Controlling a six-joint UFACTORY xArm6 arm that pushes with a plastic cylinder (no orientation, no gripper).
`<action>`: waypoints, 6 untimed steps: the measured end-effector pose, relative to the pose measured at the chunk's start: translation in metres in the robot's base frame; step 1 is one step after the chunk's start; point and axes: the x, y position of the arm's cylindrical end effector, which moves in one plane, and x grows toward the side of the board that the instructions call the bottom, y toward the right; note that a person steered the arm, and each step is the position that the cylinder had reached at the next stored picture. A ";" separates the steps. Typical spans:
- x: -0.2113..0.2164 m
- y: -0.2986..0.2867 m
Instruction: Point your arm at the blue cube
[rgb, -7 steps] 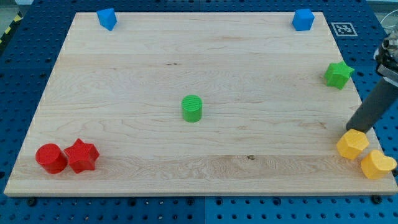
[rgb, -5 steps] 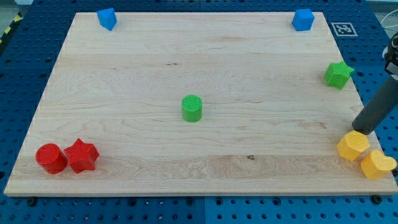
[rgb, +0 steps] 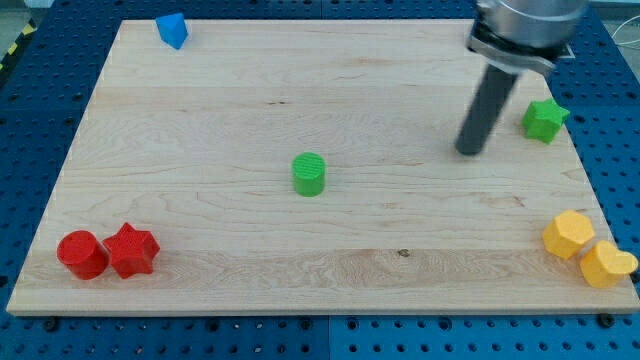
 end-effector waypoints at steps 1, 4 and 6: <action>-0.062 -0.022; -0.225 -0.038; -0.226 0.035</action>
